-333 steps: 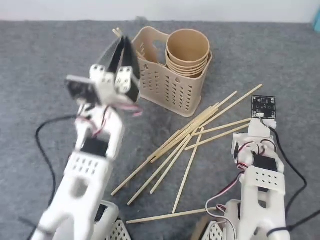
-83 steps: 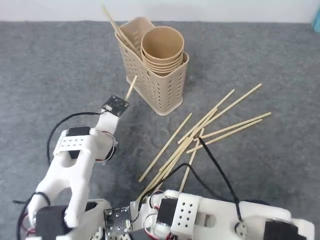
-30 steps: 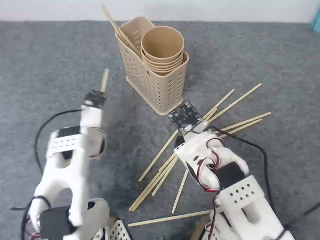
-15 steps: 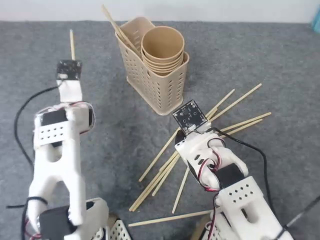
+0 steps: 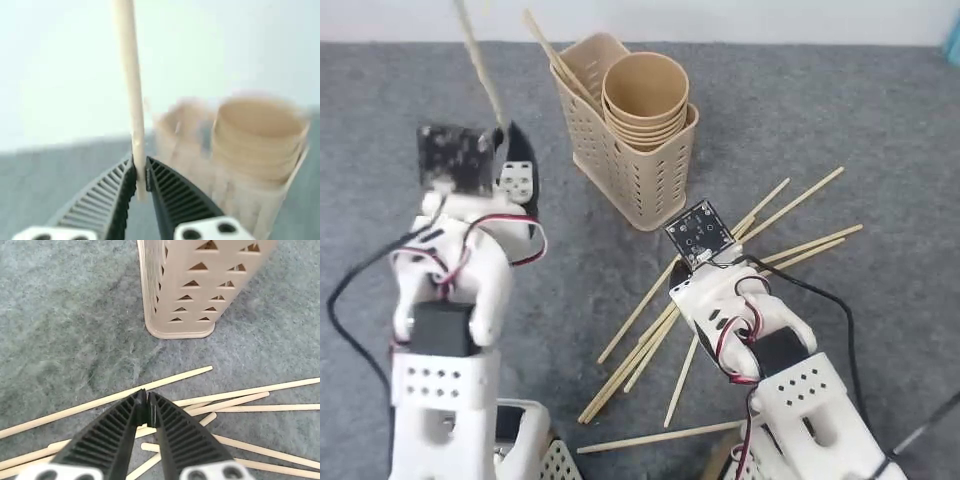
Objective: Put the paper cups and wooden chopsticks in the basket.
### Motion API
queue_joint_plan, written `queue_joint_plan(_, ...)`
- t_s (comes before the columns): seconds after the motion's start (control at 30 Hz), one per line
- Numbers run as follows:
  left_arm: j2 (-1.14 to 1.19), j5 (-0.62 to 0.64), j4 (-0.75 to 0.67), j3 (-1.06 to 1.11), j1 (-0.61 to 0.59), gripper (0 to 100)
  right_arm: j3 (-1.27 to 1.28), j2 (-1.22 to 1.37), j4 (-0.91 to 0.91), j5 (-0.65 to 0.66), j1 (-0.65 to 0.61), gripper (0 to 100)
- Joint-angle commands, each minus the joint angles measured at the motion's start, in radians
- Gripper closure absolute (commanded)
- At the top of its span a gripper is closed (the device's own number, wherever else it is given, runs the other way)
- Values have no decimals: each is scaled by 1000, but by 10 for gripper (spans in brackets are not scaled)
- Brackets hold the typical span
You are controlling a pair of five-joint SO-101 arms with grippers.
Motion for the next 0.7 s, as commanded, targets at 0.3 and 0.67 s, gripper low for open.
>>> queue_joint_plan(0.3,373,72,-974,39,84,990,31,4,-84,-2,15,986)
queue_joint_plan(0.67,1051,69,-882,-453,84,988,31,4,-90,-2,15,986)
